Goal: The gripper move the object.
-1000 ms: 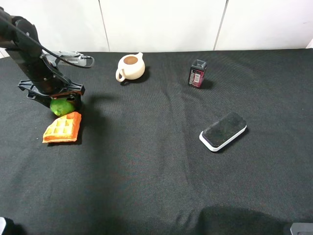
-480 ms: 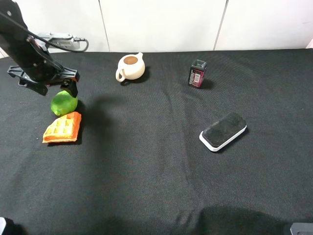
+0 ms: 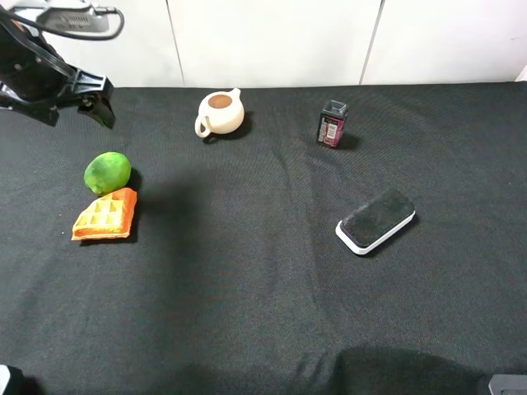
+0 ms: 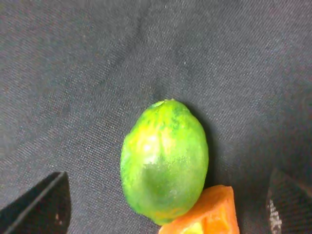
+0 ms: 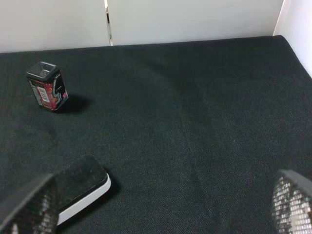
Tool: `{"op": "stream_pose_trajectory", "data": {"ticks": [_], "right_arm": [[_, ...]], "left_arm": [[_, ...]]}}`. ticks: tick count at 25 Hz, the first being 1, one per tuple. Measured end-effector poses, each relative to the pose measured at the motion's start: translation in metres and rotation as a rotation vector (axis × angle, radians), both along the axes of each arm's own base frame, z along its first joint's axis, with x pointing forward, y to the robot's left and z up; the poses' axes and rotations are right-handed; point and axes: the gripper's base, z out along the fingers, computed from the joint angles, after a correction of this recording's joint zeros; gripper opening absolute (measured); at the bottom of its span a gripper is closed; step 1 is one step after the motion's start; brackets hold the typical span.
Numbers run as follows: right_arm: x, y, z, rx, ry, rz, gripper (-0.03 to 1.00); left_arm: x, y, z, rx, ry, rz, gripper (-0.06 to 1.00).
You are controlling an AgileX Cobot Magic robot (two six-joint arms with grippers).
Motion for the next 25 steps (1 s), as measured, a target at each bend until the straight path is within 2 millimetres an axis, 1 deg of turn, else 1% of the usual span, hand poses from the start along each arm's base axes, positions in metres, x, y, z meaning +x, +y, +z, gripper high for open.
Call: {"op": "stream_pose_trajectory", "data": {"ticks": [8,15,20,25], "right_arm": [[0.0,0.0,0.0,0.0,0.0,0.0,0.66],[0.0,0.0,0.0,0.0,0.0,0.0,0.66],[0.0,0.0,0.0,0.0,0.0,0.0,0.66],[0.0,0.0,0.0,0.0,0.0,0.0,0.66]], "left_arm": [[-0.018,0.003,0.039,-0.007,-0.101,-0.002,0.79],[-0.041,0.007,0.072,-0.014,-0.184,-0.002,0.79],[-0.064,0.012,0.096,-0.004,-0.236,-0.003,0.79],[-0.092,0.018,0.119,0.007,-0.278,0.019,0.79]]}}
